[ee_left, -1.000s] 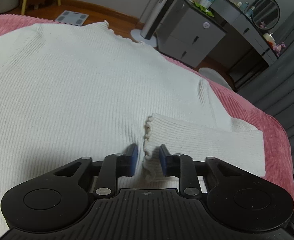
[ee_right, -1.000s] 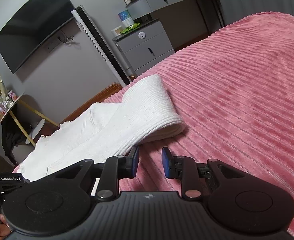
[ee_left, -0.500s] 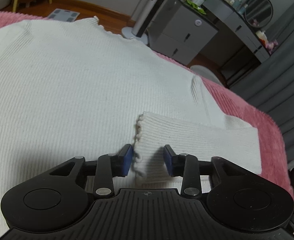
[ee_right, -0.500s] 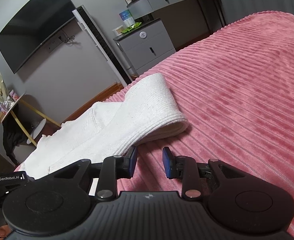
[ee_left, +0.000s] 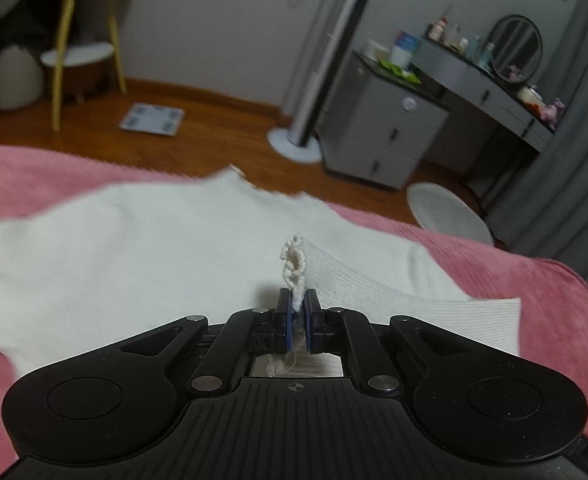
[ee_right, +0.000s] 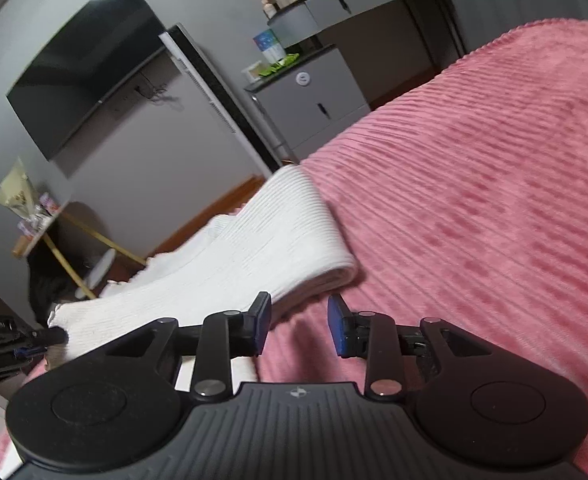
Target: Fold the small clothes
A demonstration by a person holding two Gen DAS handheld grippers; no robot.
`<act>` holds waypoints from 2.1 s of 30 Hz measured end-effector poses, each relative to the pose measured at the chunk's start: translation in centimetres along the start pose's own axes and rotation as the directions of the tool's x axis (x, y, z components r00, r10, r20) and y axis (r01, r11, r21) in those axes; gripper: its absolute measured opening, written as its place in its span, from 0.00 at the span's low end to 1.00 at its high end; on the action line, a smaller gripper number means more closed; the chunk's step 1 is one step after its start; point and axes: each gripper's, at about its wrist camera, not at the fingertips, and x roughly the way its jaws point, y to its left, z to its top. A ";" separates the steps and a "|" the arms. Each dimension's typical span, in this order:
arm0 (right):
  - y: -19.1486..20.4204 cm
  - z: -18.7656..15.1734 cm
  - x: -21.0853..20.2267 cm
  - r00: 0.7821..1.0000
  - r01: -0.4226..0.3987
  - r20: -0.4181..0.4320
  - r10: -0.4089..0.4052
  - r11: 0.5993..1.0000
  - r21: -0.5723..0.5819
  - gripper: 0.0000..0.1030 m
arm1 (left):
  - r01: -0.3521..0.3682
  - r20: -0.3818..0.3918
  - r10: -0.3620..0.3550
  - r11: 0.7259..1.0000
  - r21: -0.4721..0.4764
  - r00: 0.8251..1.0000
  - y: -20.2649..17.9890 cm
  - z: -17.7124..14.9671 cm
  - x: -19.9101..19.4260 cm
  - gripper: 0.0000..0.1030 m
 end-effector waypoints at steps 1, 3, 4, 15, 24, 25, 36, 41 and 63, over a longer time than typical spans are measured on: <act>0.0 0.0 0.0 1.000 -0.013 -0.002 0.013 1.000 0.012 0.31 | -0.022 0.006 0.022 1.000 -0.001 1.000 0.7 0.1 -0.2 0.07; -0.1 0.0 0.2 0.999 -0.036 -0.010 0.036 0.999 0.038 0.31 | -0.071 0.007 0.071 0.997 -0.012 0.997 2.2 0.1 -0.4 0.07; -0.2 0.0 0.3 0.999 -0.044 -0.016 0.045 0.998 0.050 0.31 | -0.088 0.003 0.088 0.996 -0.028 0.996 3.0 0.2 -0.5 0.07; 0.0 -0.5 2.4 0.978 -0.177 -0.066 0.196 0.957 0.228 0.42 | -0.214 -0.013 0.214 0.973 -0.087 0.977 9.9 0.0 -0.8 0.07; 0.7 -0.5 5.0 0.972 -0.188 -0.081 0.219 0.940 0.285 0.42 | -0.200 -0.041 0.197 0.975 -0.101 0.980 12.5 -0.8 -0.7 0.07; 0.7 -0.6 5.3 0.972 -0.183 -0.089 0.216 0.941 0.284 0.42 | -0.200 -0.042 0.197 0.975 -0.101 0.980 12.6 -0.9 -0.5 0.07; 0.4 -0.8 5.3 0.932 -0.262 -0.117 0.343 0.860 0.437 0.35 | -0.198 -0.039 0.195 0.975 -0.097 0.980 12.5 -0.7 -0.2 0.07; 1.4 -0.9 6.5 0.964 -0.164 -0.142 0.226 0.920 0.357 0.35 | -0.199 -0.045 0.195 0.976 -0.084 0.980 12.5 -0.8 -0.2 0.07; 7.4 -2.4 8.2 0.993 0.117 0.026 -0.114 0.952 -0.283 0.05 | -0.253 -0.034 0.256 0.965 0.069 0.966 11.9 -1.2 2.5 0.10</act>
